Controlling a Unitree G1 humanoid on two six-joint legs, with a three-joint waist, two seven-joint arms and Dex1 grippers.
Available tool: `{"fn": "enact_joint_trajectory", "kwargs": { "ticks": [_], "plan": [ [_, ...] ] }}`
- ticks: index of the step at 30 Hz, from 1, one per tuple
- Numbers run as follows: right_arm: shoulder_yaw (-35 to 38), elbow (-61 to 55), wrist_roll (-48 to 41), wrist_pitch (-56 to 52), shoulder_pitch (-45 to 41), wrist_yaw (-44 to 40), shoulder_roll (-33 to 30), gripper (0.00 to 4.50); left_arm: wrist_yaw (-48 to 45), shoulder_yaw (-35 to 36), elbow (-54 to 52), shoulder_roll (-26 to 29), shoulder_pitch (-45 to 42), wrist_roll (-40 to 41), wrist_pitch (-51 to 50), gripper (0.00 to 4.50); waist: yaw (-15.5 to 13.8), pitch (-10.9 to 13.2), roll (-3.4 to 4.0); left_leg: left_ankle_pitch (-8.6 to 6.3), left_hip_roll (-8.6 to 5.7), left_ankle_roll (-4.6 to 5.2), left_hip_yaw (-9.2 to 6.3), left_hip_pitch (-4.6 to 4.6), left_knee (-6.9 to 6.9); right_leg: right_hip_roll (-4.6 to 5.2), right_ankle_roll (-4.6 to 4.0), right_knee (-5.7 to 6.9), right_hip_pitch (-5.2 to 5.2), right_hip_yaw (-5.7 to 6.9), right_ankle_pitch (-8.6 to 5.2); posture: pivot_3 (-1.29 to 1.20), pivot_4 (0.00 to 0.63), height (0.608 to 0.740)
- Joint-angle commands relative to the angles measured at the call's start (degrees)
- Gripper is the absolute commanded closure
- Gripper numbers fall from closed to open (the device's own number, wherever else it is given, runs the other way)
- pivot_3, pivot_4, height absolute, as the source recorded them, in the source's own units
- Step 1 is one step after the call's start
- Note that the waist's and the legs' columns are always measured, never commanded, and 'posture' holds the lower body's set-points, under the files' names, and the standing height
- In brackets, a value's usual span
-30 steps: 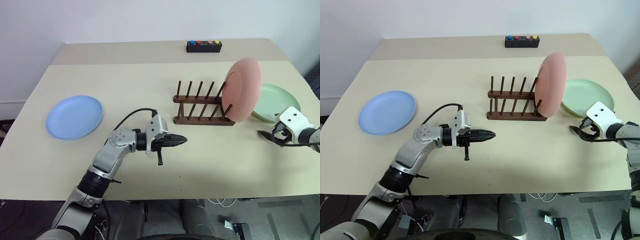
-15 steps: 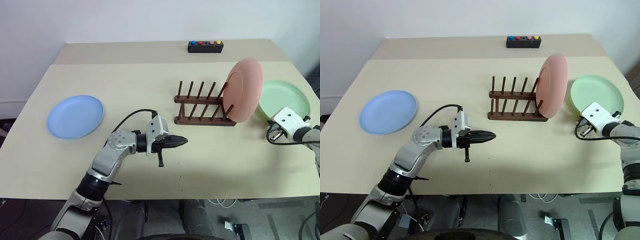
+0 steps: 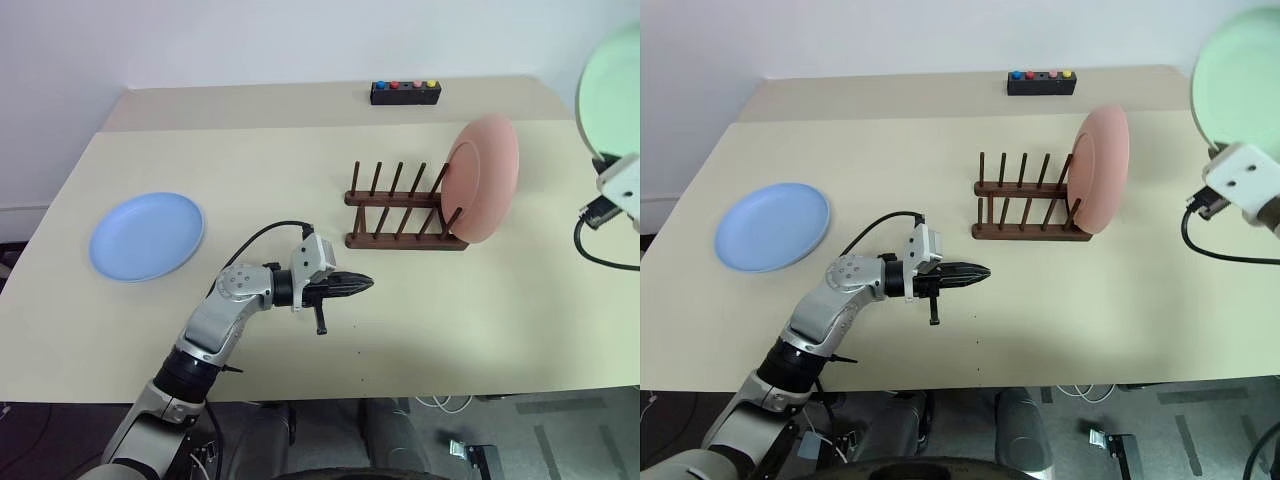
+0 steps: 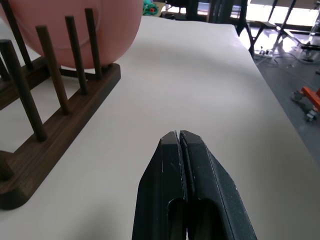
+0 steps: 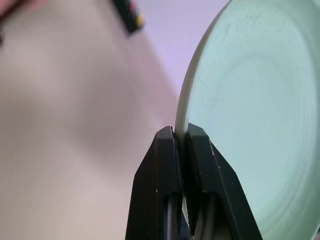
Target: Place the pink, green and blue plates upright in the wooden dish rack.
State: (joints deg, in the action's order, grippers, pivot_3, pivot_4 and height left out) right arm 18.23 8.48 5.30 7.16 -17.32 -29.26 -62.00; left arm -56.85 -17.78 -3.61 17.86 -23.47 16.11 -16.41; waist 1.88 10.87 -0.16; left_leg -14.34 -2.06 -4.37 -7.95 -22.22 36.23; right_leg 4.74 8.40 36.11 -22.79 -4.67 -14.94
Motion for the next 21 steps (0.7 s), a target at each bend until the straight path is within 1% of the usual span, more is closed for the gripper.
{"fn": "enact_joint_trajectory", "kwargs": {
  "ticks": [1, 5, 8, 10, 15, 16, 19, 21],
  "plan": [
    [0.1, -7.83, -1.86, -2.64, -6.45, -1.86, -2.47, 4.46, 0.37, 0.61, 0.5, -0.38, -1.55, -0.49, 1.87, 4.5, 0.14, 0.0, 0.01, 0.0, 0.0, 0.0, 0.0, 0.0, -0.01, 0.0, 0.0, 0.0, 0.0, 0.0, 0.0, 0.0, 0.15, 0.74],
    [-4.09, -14.47, -6.03, -6.1, -13.51, -6.03, 0.24, 4.46, 1.02, 1.33, 1.94, -0.33, -1.83, -0.98, 2.67, 4.5, 0.42, 0.01, -0.02, 0.0, 0.01, 0.0, -0.03, -0.01, -0.06, 0.0, 0.0, -0.01, -0.02, 0.02, 0.0, 0.0, 0.15, 0.74],
    [-9.01, -22.71, -11.99, -11.89, -18.19, -8.11, 5.96, 4.46, 1.69, 1.73, 2.2, -0.16, -1.63, -1.19, 3.01, 4.5, 0.7, 0.04, -0.07, 0.0, 0.02, 0.0, -0.05, -0.01, -0.08, 0.0, 0.0, -0.02, -0.02, 0.03, 0.0, 0.0, 0.15, 0.74],
    [-10.73, -25.65, -14.49, -14.25, -19.88, -8.98, 9.1, 4.46, 2.08, 1.88, 1.94, 0.03, -1.3, -1.23, 2.99, 4.5, 0.57, 0.05, -0.08, 0.0, 0.02, 0.0, -0.05, -0.02, -0.07, 0.01, 0.0, 0.0, -0.05, 0.02, 0.0, 0.0, 0.15, 0.74],
    [-10.22, -30.36, -25.06, -20.33, -19.9, -11.02, 15.51, 4.46, 2.79, 2.01, 1.0, 0.5, -0.4, -1.13, 2.8, 4.5, -0.42, 0.07, -0.11, 0.0, -0.02, 0.0, -0.12, -0.14, -0.02, 0.05, 0.0, -0.03, -0.09, 0.06, 0.01, 0.0, 0.15, 0.74],
    [-9.61, -31.23, -28.66, -22.9, -19.4, -11.07, 16.92, 4.46, 2.91, 2.05, 0.83, 0.58, -0.26, -1.09, 2.74, 4.5, -0.7, 0.06, -0.11, -0.01, -0.02, 0.0, -0.12, -0.14, -0.03, 0.05, 0.0, -0.02, -0.11, 0.06, 0.01, 0.0, 0.15, 0.74],
    [-7.84, -32.33, -36.54, -29.05, -17.84, -10.34, 20.1, 4.46, 3.12, 2.18, 0.5, 0.72, -0.03, -1.08, 2.63, 4.5, -1.12, 0.06, -0.11, 0.0, -0.01, 0.0, -0.15, -0.13, -0.04, 0.04, -0.01, 0.02, -0.13, 0.09, 0.01, 0.0, 0.15, 0.74],
    [-6.62, -32.38, -39.8, -32.1, -17.14, -9.52, 21.4, 4.46, 3.19, 2.24, 0.41, 0.8, 0.0, -1.04, 2.6, 4.5, -1.12, 0.06, -0.11, 0.0, -0.01, 0.0, -0.15, -0.13, -0.01, 0.04, -0.02, 0.02, -0.1, 0.09, 0.02, 0.0, 0.15, 0.74]
  ]
}}
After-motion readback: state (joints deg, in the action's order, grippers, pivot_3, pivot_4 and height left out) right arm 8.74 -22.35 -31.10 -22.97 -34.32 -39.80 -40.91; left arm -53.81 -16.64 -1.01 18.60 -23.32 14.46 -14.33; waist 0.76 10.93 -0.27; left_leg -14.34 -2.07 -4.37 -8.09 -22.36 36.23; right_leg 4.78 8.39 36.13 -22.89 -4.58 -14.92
